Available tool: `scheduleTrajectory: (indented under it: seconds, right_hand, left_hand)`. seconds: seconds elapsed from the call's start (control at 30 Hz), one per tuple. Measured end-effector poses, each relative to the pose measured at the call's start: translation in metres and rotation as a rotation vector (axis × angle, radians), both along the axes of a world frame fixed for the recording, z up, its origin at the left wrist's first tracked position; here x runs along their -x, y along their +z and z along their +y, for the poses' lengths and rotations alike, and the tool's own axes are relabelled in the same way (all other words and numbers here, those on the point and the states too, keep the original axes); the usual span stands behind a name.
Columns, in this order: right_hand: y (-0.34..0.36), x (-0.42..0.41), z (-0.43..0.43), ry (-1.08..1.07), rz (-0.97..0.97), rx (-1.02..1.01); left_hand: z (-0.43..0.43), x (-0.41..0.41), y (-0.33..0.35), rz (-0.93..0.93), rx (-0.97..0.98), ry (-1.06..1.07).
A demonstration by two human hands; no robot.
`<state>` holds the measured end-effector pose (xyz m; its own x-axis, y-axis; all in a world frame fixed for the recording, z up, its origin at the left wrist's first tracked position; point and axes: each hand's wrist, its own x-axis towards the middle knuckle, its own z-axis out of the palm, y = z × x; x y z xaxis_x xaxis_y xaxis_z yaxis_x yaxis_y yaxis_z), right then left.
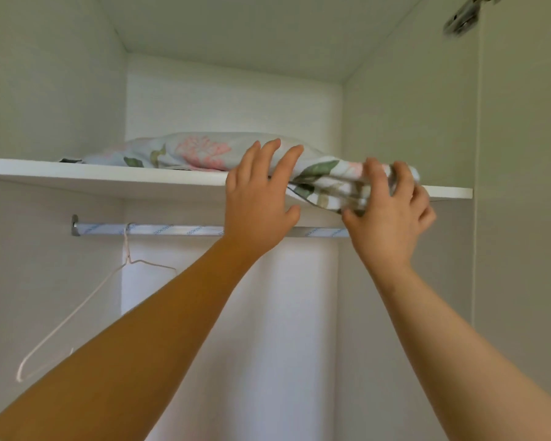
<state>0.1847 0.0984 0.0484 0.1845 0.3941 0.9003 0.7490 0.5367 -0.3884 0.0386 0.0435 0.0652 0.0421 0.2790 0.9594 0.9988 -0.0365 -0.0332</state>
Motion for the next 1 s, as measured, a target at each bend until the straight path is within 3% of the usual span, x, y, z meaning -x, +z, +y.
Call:
scheduleTrajectory:
  seconds: [0.17, 0.27, 0.4, 0.5, 0.63, 0.77, 0.83, 0.93, 1.0]
  right_hand:
    - [-0.01, 0.004, 0.0, 0.114, -0.152, -0.044]
    - [-0.013, 0.007, -0.011, 0.331, -0.239, 0.03]
    - [-0.008, 0.006, -0.028, 0.679, -0.09, 0.064]
    - [-0.002, 0.007, -0.037, 0.793, -0.006, 0.001]
    - [0.012, 0.014, -0.039, 0.567, -0.114, -0.039]
    - [0.028, 0.032, -0.043, 0.37, -0.336, 0.059]
    - [0.033, 0.045, -0.044, 0.344, -0.381, 0.07]
    - [0.037, 0.064, -0.048, 0.421, -0.391, 0.103]
    - [0.039, 0.075, -0.053, 0.523, -0.381, 0.155]
  left_hand:
    - [0.018, -0.003, 0.007, 0.04, 0.289, 0.123]
    - [0.017, 0.001, 0.012, -0.019, 0.213, 0.041]
    - [-0.008, 0.008, 0.017, -0.035, 0.126, 0.056]
    - [-0.031, 0.027, 0.015, -0.121, 0.121, -0.028]
    - [-0.07, 0.056, 0.01, -0.406, 0.062, -0.368]
    - [-0.109, 0.085, 0.012, -0.524, 0.175, -0.505]
    - [-0.124, 0.091, 0.019, -0.598, 0.191, -0.588]
    - [-0.134, 0.084, 0.034, -0.692, -0.029, -0.734]
    - [-0.134, 0.07, 0.041, -0.548, 0.007, -0.605]
